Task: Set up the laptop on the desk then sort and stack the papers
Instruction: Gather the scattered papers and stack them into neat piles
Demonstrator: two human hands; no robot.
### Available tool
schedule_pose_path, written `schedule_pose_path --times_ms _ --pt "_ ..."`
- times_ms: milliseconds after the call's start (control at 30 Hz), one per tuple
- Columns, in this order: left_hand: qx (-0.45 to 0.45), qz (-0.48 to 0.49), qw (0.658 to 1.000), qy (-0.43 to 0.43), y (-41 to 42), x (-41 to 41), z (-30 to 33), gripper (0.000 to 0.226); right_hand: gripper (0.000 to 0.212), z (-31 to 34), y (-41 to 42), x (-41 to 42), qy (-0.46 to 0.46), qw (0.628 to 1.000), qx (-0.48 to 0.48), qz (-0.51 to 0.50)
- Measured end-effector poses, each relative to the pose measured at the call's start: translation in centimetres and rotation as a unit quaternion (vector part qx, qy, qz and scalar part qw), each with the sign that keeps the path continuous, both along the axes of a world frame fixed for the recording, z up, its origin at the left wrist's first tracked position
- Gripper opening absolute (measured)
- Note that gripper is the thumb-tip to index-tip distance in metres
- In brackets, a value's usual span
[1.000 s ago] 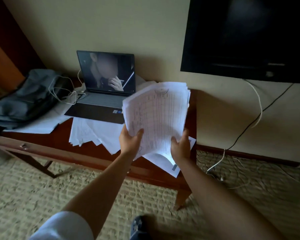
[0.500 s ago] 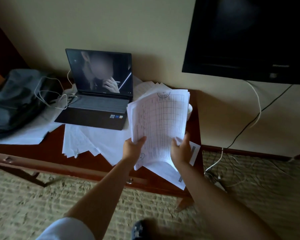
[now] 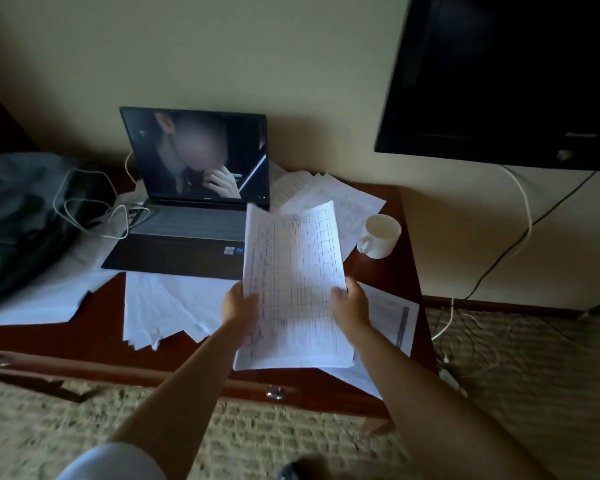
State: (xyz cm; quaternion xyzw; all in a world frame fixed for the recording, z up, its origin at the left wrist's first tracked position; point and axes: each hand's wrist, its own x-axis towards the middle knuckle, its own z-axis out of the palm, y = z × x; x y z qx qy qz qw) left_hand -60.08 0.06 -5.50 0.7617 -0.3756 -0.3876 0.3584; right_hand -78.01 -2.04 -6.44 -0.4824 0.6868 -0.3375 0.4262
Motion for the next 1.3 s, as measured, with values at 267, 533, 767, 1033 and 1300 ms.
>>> schedule_pose_path --times_ms 267,533,767,1033,1300 --pt "-0.003 -0.029 0.995 -0.100 -6.3 5.5 -0.5 0.021 0.025 -2.2 -5.0 3.4 0.017 0.993 0.084 0.078" --pt "0.009 -0.025 0.983 -0.183 -10.8 10.7 -2.5 0.023 0.035 -3.1 -8.9 9.4 -0.010 0.995 0.071 0.065" --pt "0.017 -0.033 0.958 -0.284 -12.4 12.9 -4.2 0.042 0.033 -5.4 -10.8 12.0 -0.002 0.996 0.077 0.043" --pt "0.081 -0.083 0.928 -0.354 -12.3 14.2 -6.1 0.053 0.035 -6.1 -11.6 12.7 0.037 0.997 0.042 0.053" --pt "0.090 -0.104 0.918 -0.373 -10.4 12.0 -6.2 0.059 0.025 -6.0 -9.6 10.8 0.154 0.985 -0.005 0.074"
